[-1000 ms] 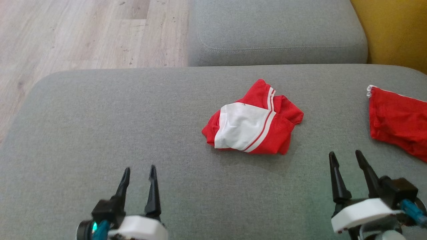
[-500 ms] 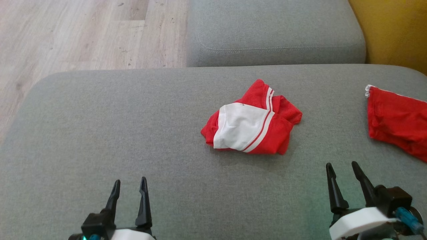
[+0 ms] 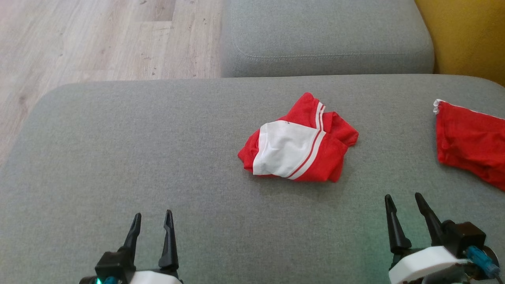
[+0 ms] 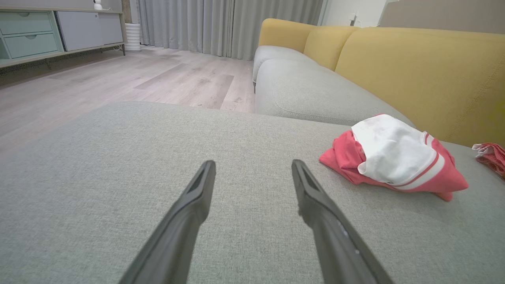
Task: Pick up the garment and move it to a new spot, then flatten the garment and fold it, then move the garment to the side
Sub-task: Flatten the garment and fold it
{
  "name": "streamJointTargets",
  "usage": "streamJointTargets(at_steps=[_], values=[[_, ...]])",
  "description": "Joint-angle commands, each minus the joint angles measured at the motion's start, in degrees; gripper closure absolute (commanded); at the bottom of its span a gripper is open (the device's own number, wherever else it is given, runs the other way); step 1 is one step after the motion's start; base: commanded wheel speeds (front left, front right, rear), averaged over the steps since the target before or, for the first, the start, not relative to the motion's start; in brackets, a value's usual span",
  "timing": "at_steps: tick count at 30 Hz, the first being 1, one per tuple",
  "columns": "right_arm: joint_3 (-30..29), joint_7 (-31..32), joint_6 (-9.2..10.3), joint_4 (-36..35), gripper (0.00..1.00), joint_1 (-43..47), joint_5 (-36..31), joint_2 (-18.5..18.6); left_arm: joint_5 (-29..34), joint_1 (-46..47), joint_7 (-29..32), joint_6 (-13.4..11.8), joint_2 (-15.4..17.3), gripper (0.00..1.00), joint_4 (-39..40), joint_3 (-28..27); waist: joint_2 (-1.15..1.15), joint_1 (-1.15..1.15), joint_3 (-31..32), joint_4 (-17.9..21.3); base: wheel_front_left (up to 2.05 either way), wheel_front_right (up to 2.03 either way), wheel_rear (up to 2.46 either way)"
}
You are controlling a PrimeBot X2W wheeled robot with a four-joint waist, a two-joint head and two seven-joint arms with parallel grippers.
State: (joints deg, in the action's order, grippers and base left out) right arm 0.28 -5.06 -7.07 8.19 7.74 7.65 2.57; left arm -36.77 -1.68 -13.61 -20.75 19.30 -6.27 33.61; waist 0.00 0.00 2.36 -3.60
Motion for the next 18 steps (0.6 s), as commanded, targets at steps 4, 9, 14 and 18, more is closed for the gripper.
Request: streamJointTargets(at_steps=[4, 9, 14, 18], values=[[1.56, -0.65, -0.42, -1.73, 0.0, -2.33, 0.2, 0.31, -0.07, 1.99, -0.2, -0.35, 1.21, 0.0, 2.16, -1.94, 0.0, 0.0, -0.19, -0.04, 0.0, 0.0, 0.0], [1.63, -0.74, -0.42, -1.6, 0.0, -2.54, 0.25, 0.31, -0.16, 2.0, -0.11, -0.54, 1.31, 0.0, 2.29, -1.86, 0.0, 0.0, -0.51, -0.03, 0.0, 0.0, 0.0], [1.29, -0.54, -0.42, -1.1, 0.0, -3.45, 0.0, 0.31, -0.13, 2.25, -0.06, -0.69, 1.26, 0.0, 2.51, -1.7, 0.0, 0.0, -1.3, -0.51, 0.0, 0.0, 0.0], [0.75, 0.64, -0.42, -0.22, 0.0, -5.82, -1.15, 0.31, 0.03, 2.64, -0.01, -0.8, 1.34, 0.0, 2.87, -1.68, 0.0, 0.0, -2.33, -1.21, 0.0, 0.0, 0.0]])
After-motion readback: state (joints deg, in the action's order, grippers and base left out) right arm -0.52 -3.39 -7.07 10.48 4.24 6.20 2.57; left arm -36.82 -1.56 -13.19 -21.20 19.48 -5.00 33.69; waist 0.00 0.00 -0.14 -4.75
